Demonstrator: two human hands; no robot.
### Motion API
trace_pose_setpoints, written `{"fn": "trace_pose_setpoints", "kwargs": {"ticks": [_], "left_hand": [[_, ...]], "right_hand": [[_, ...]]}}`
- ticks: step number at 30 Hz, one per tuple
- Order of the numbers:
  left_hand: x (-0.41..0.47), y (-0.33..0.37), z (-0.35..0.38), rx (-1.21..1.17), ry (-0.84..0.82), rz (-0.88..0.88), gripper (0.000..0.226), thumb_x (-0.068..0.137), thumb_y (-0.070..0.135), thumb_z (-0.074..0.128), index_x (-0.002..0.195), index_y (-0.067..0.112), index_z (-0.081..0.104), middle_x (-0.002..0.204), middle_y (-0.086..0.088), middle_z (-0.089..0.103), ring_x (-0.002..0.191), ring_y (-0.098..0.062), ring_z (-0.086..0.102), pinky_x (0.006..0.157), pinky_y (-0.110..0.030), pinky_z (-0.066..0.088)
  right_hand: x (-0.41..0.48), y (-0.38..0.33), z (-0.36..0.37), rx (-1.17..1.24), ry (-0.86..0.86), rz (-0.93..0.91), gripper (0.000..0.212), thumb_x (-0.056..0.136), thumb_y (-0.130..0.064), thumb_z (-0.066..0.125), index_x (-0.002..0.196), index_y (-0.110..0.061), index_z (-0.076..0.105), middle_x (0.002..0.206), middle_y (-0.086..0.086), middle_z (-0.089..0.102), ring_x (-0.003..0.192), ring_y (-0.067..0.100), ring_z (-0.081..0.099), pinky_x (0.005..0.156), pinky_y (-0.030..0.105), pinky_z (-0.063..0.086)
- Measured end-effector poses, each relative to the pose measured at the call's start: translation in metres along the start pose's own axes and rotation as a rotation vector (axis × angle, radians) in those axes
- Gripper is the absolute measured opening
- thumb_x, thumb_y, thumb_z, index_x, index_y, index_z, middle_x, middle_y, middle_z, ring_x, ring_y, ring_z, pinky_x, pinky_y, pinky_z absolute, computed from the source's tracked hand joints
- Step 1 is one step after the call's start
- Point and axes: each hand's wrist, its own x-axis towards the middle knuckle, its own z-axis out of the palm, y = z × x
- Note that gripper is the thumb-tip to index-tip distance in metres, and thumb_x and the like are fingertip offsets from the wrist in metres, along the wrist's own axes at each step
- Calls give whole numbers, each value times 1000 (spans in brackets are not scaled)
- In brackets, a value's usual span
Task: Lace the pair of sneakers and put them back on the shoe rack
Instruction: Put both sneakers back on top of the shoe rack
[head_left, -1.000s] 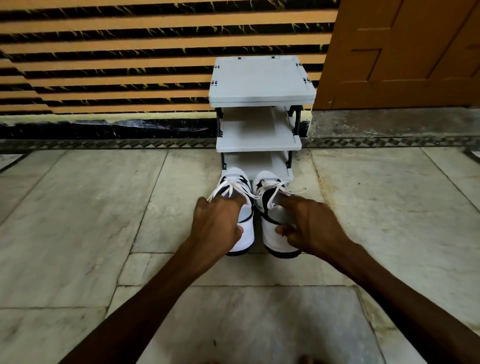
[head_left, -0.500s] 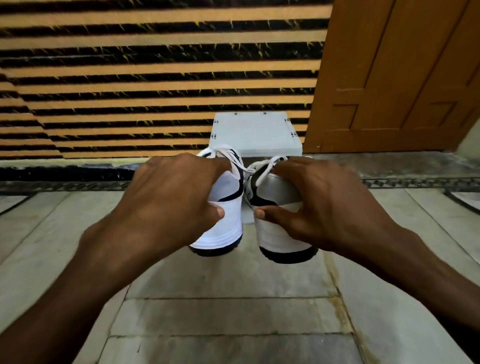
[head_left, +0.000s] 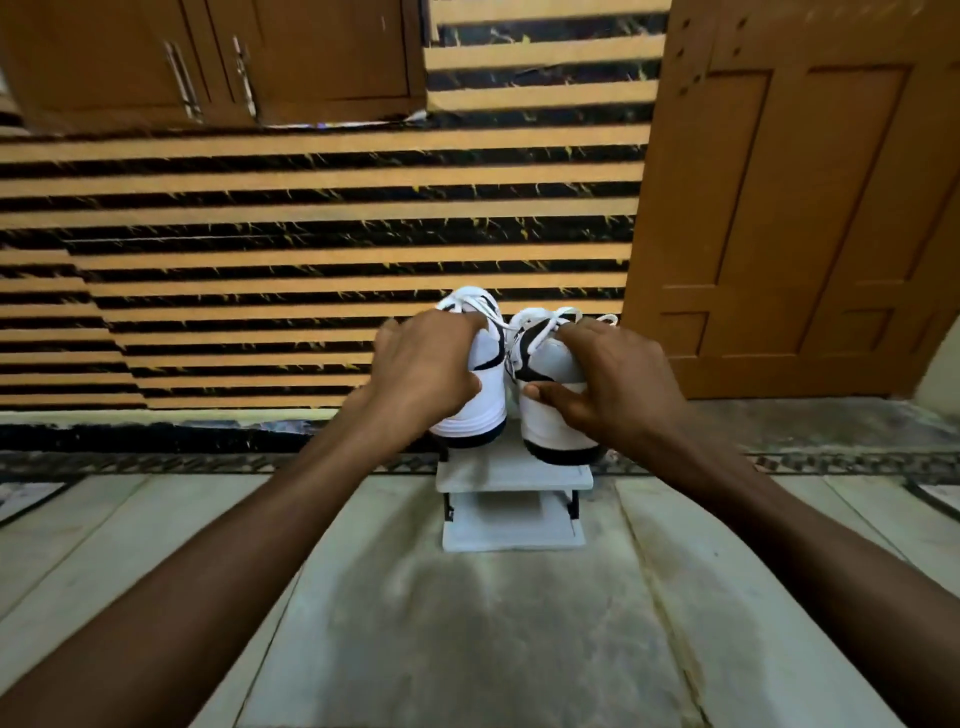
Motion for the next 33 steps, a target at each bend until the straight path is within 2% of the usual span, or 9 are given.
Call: {"fn": "trace_pose_setpoints", "kwargs": {"ticks": [7,12,17,22,28,33], "left_hand": [[76,-14,82,-36,-72,24,37,79,11,67,114,21,60,107,-5,68,110,-29,59,98,-47,37],[106,-17,114,-41,-62,34,39,80,12,68,117,20,58,111,-6,66,112,-29,56,95,-47,38],[126,-19,127,-79,-40,21,43,80,12,69,121,21,57,116,-6,64,112,-28,56,86,-44,45],[135,-19,132,-140,-32,16,50,80,9,70,127,21,55,119,-7,63,111,-28,57,72,-36,42],[138,-19,133,-189,-27,-2,55,80,12,72,131,18,52,124,-8,61,116,-29,54,80,-39,47],[140,-17,138,-175,-27,36,47,80,15,70,124,17,54,121,-8,62,112,-29,55,79,-39,47]], "right_hand": [[41,48,74,15,-38,-6,53,83,-51,64,125,-20,55,122,6,63,100,30,62,72,34,44],[70,68,106,-19,-93,42,55,84,-50,63,126,-16,53,121,7,61,98,28,61,72,31,40],[89,80,125,-6,-105,91,58,85,-50,63,127,-11,52,126,10,59,106,29,59,80,34,45],[99,84,133,3,-109,94,58,84,-50,63,125,-11,52,124,10,60,104,30,59,76,33,42],[104,75,134,-5,-113,108,56,87,-48,60,126,-8,51,125,13,58,109,31,57,86,38,46],[103,74,130,-5,-139,124,56,86,-44,64,127,-7,51,127,14,57,111,31,56,87,38,44]]}}
